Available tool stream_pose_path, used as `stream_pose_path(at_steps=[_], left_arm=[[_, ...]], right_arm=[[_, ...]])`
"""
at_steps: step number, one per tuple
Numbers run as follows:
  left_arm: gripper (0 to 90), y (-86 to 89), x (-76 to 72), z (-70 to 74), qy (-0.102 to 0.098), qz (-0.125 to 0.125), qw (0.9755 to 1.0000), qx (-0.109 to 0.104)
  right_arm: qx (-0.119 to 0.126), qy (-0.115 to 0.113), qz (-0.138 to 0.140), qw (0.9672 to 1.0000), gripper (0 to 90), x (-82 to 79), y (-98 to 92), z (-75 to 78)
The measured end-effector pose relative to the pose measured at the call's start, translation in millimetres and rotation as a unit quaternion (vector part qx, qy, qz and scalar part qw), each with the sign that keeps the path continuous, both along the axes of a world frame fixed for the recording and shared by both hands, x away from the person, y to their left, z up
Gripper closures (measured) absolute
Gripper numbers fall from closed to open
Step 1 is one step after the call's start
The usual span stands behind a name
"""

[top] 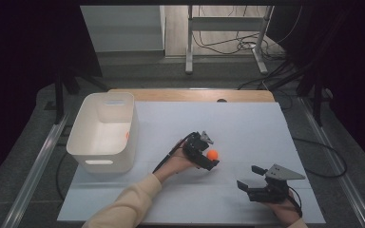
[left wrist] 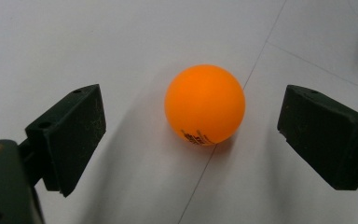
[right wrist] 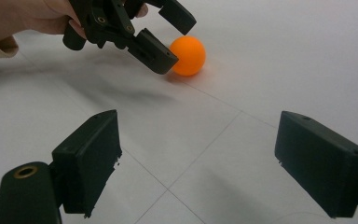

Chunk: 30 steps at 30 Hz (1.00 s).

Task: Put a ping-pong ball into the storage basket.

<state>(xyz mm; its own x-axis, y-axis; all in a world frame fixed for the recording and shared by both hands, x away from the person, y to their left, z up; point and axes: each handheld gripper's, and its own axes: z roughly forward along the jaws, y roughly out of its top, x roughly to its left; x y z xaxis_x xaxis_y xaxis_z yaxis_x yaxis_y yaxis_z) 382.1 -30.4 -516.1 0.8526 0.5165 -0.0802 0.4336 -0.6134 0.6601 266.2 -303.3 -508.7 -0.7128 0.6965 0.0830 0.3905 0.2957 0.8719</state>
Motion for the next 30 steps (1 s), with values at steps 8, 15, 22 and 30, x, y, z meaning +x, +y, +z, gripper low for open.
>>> stream_pose_path(at_steps=[8,15,22,30], left_arm=[[14.5,-0.8,1.2,-4.0,0.005,-0.004,1.0000,-0.007],[32.8,0.6,1.3,-4.6,0.009,-0.027,0.9995,-0.015],[49.8,2.3,1.8,-3.8,0.013,-0.035,0.9991,-0.022],[50.4,6.0,0.8,4.2,0.004,-0.029,0.9992,-0.028]], right_arm=[[-0.001,0.000,0.000,1.0000,14.8,-0.3,0.2,0.0],[-0.003,0.000,0.001,1.0000,14.8,-0.1,0.5,-0.4],[-0.004,0.000,0.000,1.0000,14.8,-0.2,0.6,-0.5],[-0.004,-0.002,0.000,1.0000,14.8,-0.5,0.3,0.0]])
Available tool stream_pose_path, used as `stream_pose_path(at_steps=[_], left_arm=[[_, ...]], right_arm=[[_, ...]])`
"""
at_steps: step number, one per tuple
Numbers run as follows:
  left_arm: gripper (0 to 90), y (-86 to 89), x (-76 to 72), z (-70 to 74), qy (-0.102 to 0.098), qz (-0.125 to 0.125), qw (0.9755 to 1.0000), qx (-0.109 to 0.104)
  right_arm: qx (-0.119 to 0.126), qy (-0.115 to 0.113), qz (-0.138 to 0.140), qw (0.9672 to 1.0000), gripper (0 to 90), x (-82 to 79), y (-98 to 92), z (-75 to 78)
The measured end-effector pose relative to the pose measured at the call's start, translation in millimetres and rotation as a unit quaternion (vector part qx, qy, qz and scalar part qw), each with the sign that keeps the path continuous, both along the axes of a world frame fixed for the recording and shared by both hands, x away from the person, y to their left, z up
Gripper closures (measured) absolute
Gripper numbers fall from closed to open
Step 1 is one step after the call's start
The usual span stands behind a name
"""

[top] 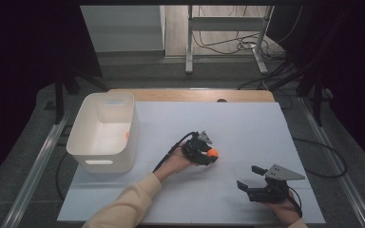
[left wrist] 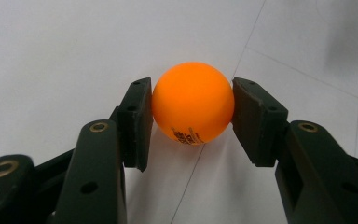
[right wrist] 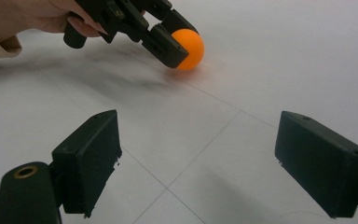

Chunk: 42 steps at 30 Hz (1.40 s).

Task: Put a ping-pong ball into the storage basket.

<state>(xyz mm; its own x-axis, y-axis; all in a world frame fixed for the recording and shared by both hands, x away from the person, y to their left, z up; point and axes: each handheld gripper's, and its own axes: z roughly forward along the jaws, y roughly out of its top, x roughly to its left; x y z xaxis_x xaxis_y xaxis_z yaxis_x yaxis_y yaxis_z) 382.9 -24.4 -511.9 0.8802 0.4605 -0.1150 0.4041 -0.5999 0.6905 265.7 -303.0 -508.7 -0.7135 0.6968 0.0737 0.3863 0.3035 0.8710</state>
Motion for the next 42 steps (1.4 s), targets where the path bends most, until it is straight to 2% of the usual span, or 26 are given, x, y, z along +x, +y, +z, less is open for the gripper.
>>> stream_pose_path(at_steps=[4,14,19,25,42], left_arm=[[50.4,2.9,-0.6,4.1,0.005,0.007,0.9998,-0.018],[50.3,8.6,-5.0,16.6,-0.014,0.005,0.9997,-0.021],[50.3,14.2,-6.3,23.7,-0.014,0.008,0.9993,-0.035],[50.2,20.2,-7.9,28.6,-0.020,0.010,0.9992,-0.033],[50.1,33.9,-8.6,39.9,-0.030,0.023,0.9983,-0.044]], right_arm=[[0.000,-0.001,0.000,1.0000,14.8,-0.3,-0.2,0.2],[-0.002,-0.002,-0.001,1.0000,14.8,-0.6,-0.6,0.3],[-0.002,-0.002,-0.001,1.0000,14.8,-0.8,-0.5,0.5],[-0.002,-0.003,-0.001,1.0000,14.9,-0.8,-0.6,0.5],[-0.003,-0.002,-0.001,1.0000,14.9,-1.0,-0.6,0.4]])
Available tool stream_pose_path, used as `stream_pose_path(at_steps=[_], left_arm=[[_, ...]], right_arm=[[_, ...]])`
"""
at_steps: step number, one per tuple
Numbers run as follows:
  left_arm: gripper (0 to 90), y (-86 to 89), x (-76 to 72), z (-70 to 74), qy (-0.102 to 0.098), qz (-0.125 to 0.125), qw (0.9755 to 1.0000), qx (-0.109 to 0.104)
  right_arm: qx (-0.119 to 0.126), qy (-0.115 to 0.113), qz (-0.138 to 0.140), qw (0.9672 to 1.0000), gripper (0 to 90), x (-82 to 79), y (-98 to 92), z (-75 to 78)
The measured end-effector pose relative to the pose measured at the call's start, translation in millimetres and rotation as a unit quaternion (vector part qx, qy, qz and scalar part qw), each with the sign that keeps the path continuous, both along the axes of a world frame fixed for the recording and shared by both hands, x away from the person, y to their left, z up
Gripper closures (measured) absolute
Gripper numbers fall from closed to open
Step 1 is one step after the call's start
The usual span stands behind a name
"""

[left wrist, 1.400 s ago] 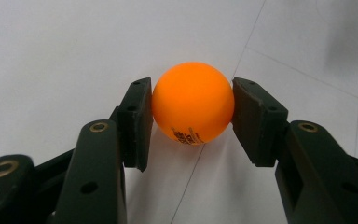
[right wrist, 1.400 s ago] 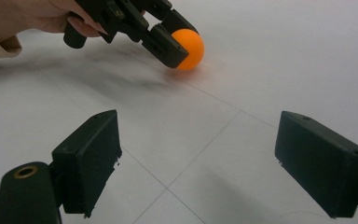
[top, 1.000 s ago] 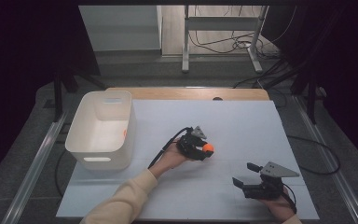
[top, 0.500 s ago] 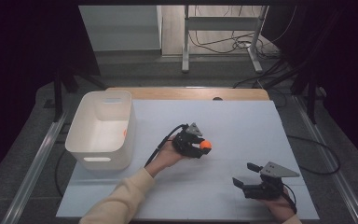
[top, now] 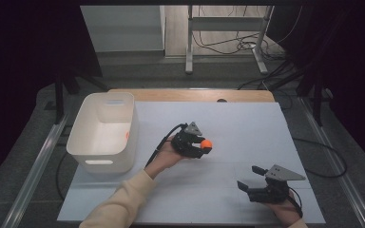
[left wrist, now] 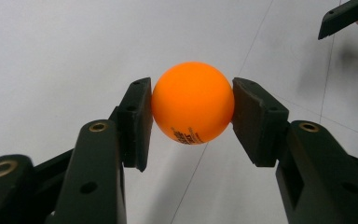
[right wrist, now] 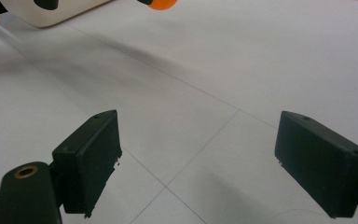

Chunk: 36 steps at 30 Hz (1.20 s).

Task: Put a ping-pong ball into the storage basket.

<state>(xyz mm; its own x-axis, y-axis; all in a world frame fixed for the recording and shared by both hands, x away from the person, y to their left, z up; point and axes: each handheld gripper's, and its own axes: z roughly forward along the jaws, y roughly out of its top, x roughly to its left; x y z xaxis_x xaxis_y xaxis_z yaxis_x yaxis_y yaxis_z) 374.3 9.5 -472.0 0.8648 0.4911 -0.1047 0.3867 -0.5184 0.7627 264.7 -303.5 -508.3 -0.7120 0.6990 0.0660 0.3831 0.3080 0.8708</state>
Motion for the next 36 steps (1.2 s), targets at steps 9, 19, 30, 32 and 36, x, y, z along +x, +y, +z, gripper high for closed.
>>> stream_pose_path(at_steps=[9,19,30,32,36], left_arm=[[50.1,8.2,-1.1,9.1,-0.006,0.006,0.9999,-0.014],[50.1,18.6,-3.0,19.6,-0.011,0.015,0.9995,-0.027],[50.0,33.1,-4.2,33.0,-0.024,0.026,0.9985,-0.043],[50.0,35.2,-4.1,34.5,-0.023,0.029,0.9984,-0.044],[50.0,38.4,-4.2,36.9,-0.025,0.030,0.9982,-0.045]], right_arm=[[0.000,0.000,0.000,1.0000,14.9,0.1,0.3,-0.3],[0.000,0.000,-0.001,1.0000,14.9,0.1,0.3,-0.2],[0.000,0.000,-0.002,1.0000,14.9,0.2,0.4,-0.3],[0.000,0.000,-0.002,1.0000,14.9,0.2,0.4,-0.2],[0.000,0.000,-0.002,1.0000,14.9,0.1,0.2,-0.1]])
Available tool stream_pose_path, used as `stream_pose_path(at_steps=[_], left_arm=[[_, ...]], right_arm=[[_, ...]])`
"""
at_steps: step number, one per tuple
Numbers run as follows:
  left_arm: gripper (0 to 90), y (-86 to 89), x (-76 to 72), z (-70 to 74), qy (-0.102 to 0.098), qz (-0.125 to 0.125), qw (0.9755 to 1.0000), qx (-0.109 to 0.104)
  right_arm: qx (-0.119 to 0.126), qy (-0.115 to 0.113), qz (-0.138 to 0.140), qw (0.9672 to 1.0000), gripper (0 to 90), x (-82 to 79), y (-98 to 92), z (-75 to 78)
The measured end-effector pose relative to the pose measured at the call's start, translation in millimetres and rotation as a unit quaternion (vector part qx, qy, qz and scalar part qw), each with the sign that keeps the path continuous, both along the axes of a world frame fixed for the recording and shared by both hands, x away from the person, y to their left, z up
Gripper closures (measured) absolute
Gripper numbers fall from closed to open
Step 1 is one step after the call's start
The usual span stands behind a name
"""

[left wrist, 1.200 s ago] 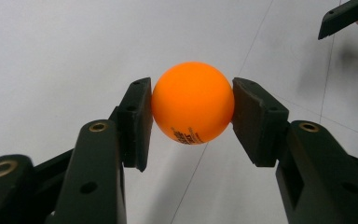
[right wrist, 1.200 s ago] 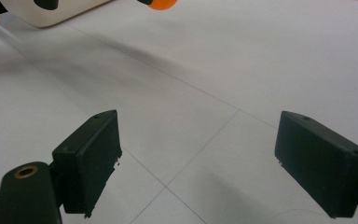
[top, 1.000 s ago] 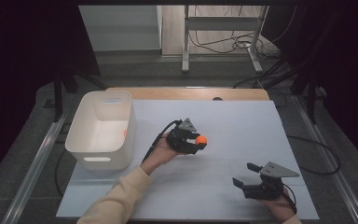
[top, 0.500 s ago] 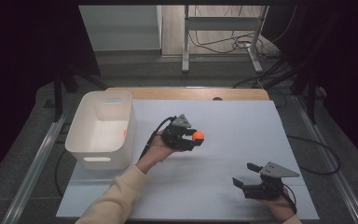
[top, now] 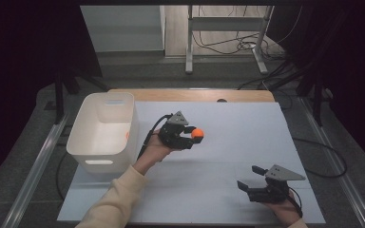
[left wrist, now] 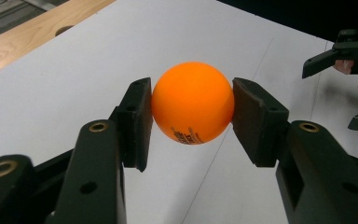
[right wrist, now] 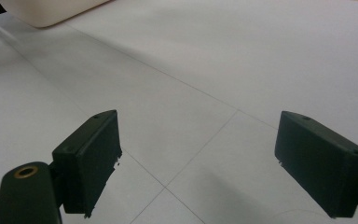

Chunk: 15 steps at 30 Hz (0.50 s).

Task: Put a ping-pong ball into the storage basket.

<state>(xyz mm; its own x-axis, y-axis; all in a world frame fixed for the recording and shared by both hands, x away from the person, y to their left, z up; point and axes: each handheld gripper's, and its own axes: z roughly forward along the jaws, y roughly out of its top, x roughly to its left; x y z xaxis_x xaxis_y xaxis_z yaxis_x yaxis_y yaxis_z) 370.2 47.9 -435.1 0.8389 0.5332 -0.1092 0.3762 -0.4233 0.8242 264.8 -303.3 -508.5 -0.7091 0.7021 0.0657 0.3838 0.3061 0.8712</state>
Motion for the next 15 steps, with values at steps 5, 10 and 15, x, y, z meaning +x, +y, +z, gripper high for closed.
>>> stream_pose_path(at_steps=[5,10,15], left_arm=[[50.0,5.5,0.1,3.4,-0.002,0.004,1.0000,-0.004],[50.0,9.6,-1.2,6.2,-0.004,0.007,1.0000,-0.005],[50.0,14.1,-1.8,9.2,-0.008,0.011,0.9999,-0.008]], right_arm=[[0.000,0.000,0.001,1.0000,14.9,0.0,0.0,0.0],[0.000,-0.001,0.001,1.0000,14.9,0.0,-0.1,0.1],[0.000,-0.001,0.001,1.0000,14.9,0.0,0.1,0.1]])
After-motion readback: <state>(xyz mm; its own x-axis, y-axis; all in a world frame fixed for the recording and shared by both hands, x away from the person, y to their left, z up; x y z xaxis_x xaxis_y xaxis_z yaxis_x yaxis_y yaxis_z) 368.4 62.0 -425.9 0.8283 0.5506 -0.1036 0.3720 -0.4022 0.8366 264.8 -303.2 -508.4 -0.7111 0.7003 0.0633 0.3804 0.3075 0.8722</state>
